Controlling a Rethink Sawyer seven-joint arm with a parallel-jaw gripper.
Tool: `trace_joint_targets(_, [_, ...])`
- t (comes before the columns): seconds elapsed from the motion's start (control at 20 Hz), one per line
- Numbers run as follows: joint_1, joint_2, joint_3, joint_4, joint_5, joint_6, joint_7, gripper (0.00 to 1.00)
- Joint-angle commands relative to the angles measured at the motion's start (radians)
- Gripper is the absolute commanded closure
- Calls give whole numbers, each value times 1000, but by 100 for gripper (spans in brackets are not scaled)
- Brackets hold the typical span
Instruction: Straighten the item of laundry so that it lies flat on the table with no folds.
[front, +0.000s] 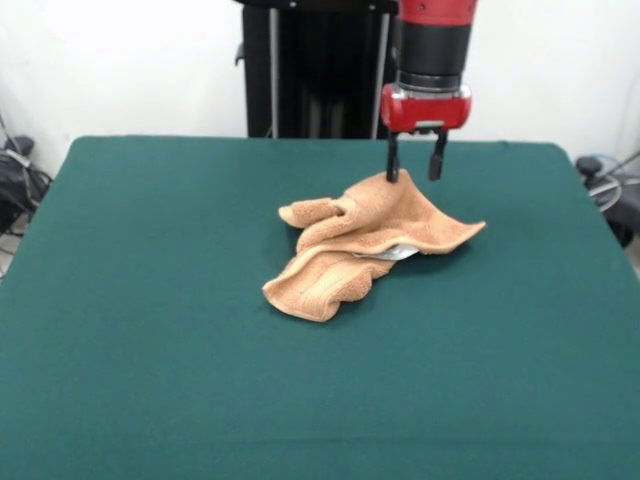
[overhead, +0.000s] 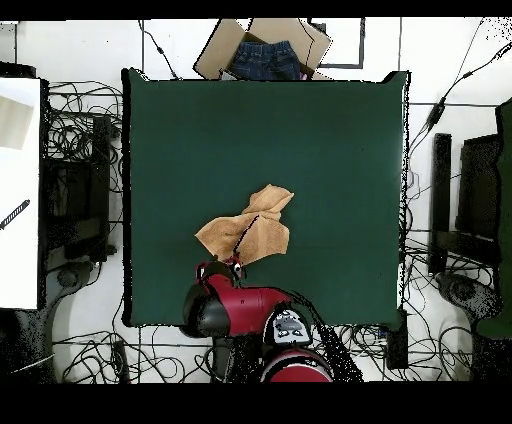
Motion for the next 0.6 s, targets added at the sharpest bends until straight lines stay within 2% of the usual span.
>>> trace_joint_targets(0.05, [-8, 6, 34, 5, 39, 44, 200, 0])
trace_joint_targets(0.45, [-34, -37, 66, 0, 41, 116, 179, 0])
trace_joint_targets(0.6, [-27, -40, 59, -3, 35, 108, 173, 0])
